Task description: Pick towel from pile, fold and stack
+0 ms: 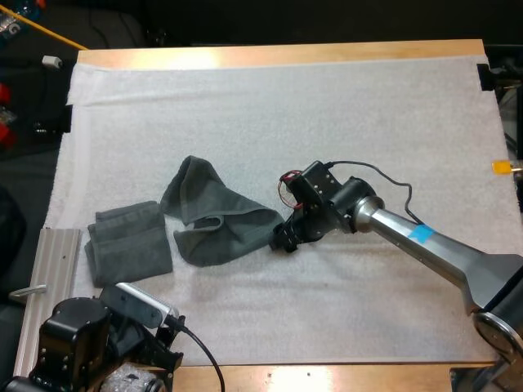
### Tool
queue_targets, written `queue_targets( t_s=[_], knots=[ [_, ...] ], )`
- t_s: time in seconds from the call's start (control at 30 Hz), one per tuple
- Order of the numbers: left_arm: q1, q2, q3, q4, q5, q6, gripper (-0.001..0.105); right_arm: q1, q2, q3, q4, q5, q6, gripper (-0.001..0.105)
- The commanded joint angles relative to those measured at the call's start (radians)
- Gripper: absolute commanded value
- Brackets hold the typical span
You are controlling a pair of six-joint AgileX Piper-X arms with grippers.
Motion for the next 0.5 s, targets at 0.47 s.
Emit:
queue_targets(
  t_s=[0.47],
  knots=[
    [-0.005, -0.002, -0.006, 0.004, -0.009, -0.019, 0.064, -0.005, 0.057, 0.003, -0.124, -0.116, 0.019, 0.029]
  ],
)
